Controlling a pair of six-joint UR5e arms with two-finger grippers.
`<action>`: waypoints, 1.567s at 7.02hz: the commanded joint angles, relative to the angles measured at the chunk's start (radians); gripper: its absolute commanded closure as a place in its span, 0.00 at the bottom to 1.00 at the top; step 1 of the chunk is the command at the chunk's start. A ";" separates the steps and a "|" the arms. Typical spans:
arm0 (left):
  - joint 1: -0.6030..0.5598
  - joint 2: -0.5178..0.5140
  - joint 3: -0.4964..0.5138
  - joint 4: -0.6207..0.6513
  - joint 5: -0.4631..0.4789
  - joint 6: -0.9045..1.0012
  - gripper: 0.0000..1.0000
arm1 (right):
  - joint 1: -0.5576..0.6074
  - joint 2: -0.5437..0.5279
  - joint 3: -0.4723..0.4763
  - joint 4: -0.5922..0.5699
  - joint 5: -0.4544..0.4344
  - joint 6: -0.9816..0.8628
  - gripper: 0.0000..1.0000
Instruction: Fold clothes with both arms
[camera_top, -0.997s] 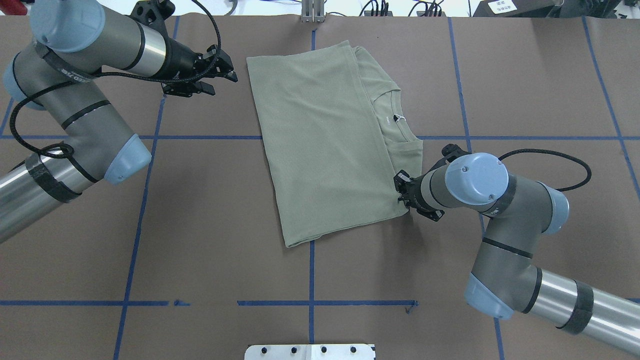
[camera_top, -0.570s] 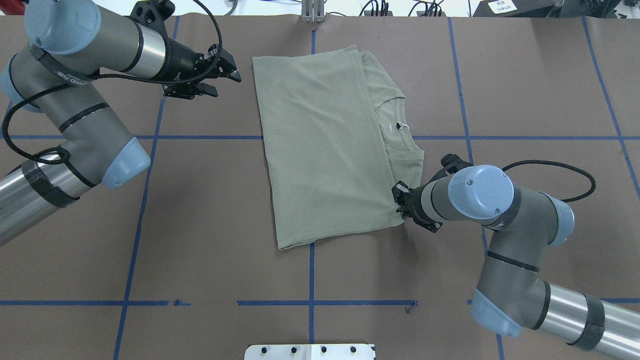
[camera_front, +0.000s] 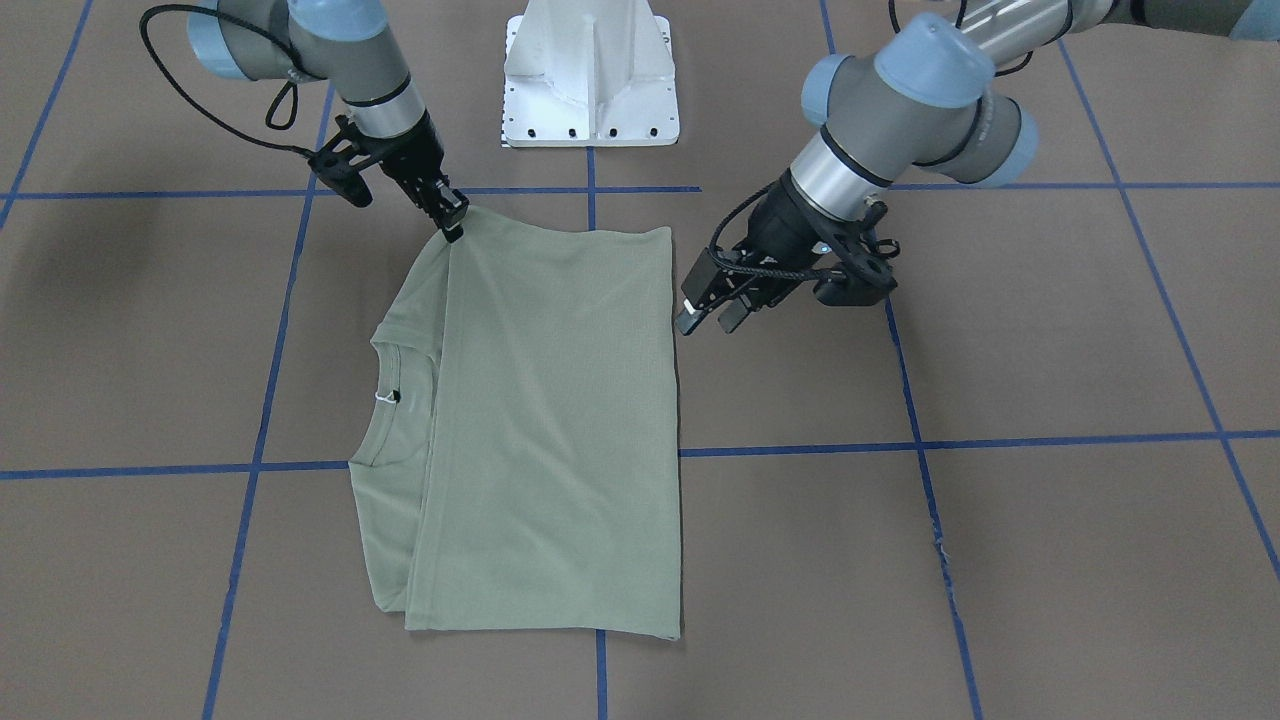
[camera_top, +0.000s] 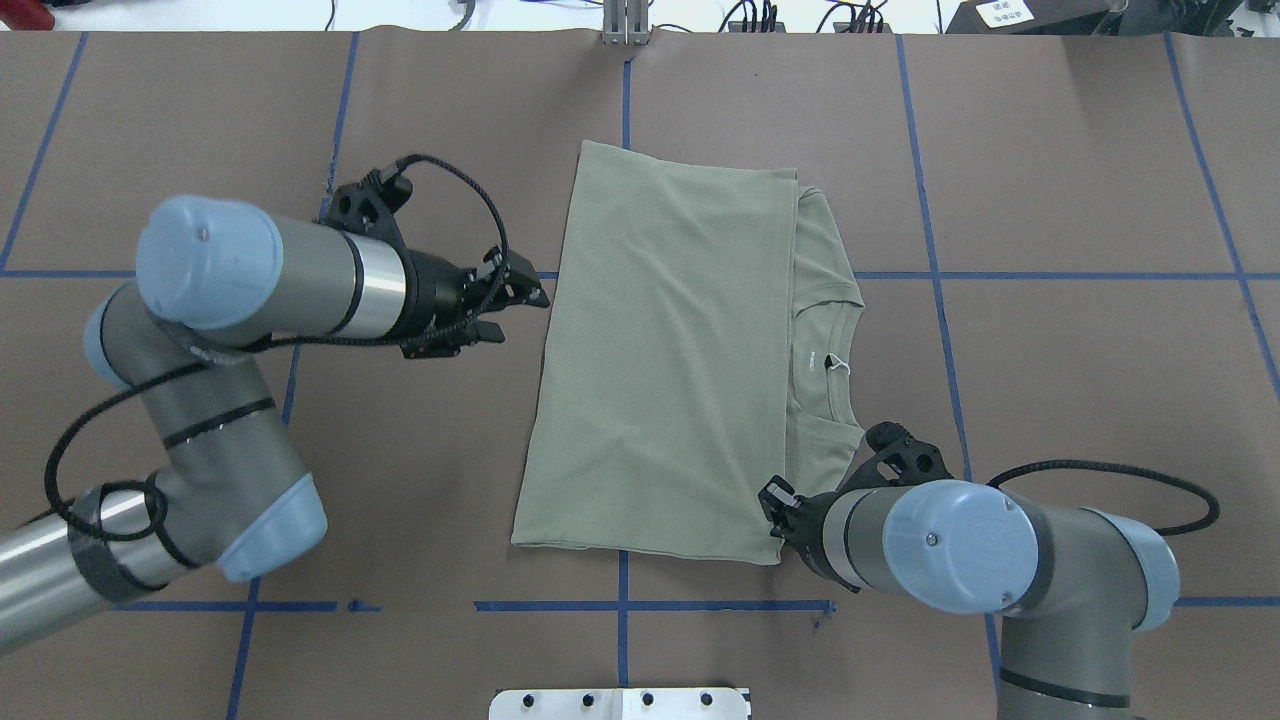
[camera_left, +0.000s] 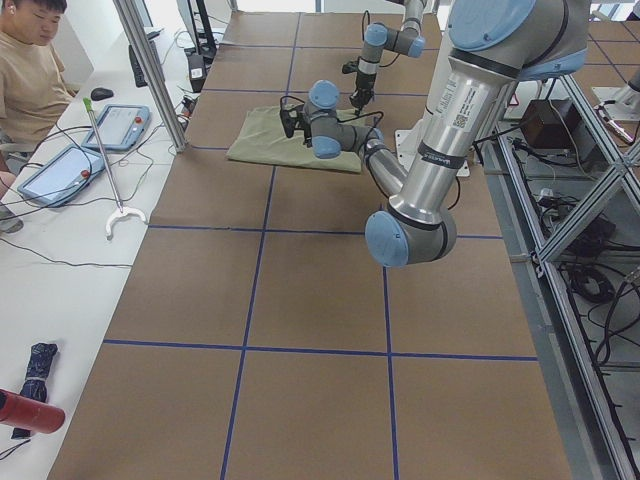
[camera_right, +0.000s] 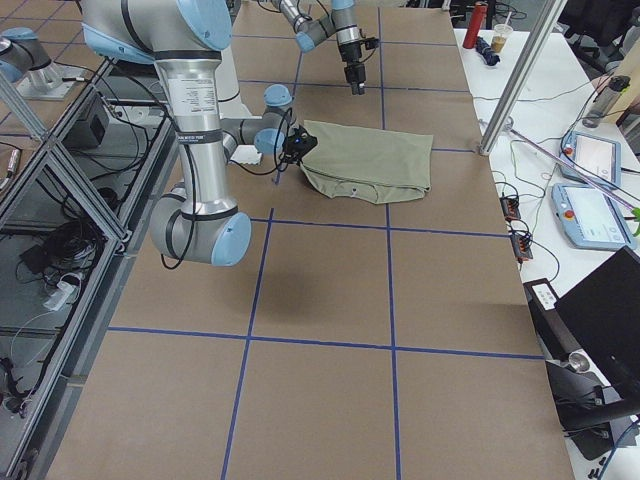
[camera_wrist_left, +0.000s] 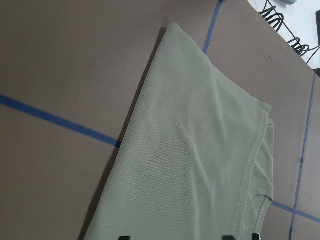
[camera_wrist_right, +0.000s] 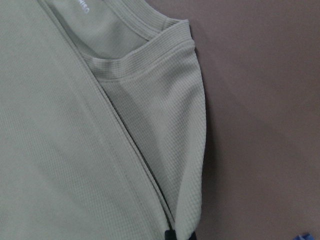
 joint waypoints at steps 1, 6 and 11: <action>0.187 0.105 -0.089 0.001 0.140 -0.132 0.31 | -0.047 -0.001 0.024 -0.032 -0.033 0.011 1.00; 0.317 0.144 -0.043 0.010 0.182 -0.181 0.31 | -0.047 -0.002 0.024 -0.032 -0.035 0.011 1.00; 0.349 0.138 -0.035 0.047 0.199 -0.183 0.51 | -0.046 -0.002 0.025 -0.032 -0.035 0.009 1.00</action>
